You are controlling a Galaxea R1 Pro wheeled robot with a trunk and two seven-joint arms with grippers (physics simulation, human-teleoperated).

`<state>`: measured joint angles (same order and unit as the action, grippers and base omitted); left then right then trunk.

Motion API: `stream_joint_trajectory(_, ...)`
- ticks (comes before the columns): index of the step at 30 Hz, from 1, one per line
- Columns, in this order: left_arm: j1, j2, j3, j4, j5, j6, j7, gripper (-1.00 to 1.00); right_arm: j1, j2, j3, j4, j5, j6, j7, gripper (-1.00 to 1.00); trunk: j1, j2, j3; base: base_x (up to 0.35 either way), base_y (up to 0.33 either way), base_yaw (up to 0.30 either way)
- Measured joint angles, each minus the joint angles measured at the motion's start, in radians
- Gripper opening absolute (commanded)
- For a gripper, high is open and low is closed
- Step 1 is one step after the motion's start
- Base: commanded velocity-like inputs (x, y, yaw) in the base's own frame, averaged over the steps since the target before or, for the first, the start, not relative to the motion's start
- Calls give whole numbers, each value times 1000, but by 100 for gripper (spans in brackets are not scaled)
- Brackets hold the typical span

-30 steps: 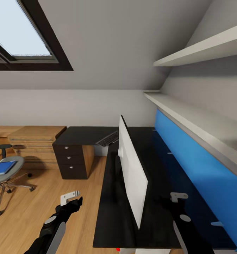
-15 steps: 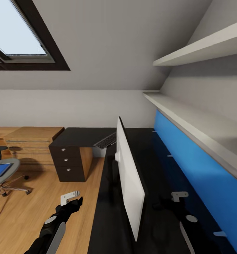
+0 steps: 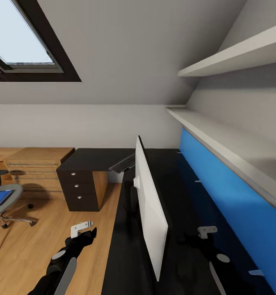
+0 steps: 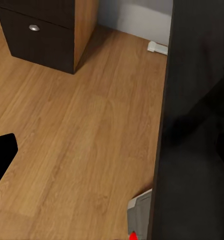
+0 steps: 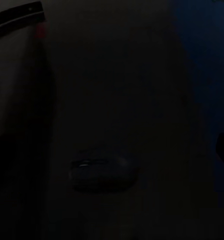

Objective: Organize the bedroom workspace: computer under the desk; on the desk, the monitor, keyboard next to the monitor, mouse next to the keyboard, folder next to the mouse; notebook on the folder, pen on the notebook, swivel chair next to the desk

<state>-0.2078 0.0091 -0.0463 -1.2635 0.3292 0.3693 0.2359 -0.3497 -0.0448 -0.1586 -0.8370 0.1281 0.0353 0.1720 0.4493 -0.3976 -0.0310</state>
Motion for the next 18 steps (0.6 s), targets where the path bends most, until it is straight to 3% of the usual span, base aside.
stream_joint_trajectory(9, 0, 2, 16, -63, 3, 8, 2, 100, -17, 2, 2, 45, 2, 9, -10, 100, 31, -56, -25, 0, 0, 0)
stream_joint_trajectory(13, 0, 1, 42, -68, 3, 8, 5, 100, -146, 0, 4, 207, 3, 4, -34, 100, 46, -84, -38, 0, 0, 0)
stream_joint_trajectory(16, 0, 1, 48, -69, 2, 9, 6, 100, -271, -3, 6, 399, 5, -30, -44, 100, 58, -105, -47, 0, 0, 0)
stream_joint_trajectory(18, 0, 1, 50, -69, 2, 9, 6, 100, -305, -5, 6, 460, 5, -54, -47, 100, 65, -119, -54, 0, 0, 0)
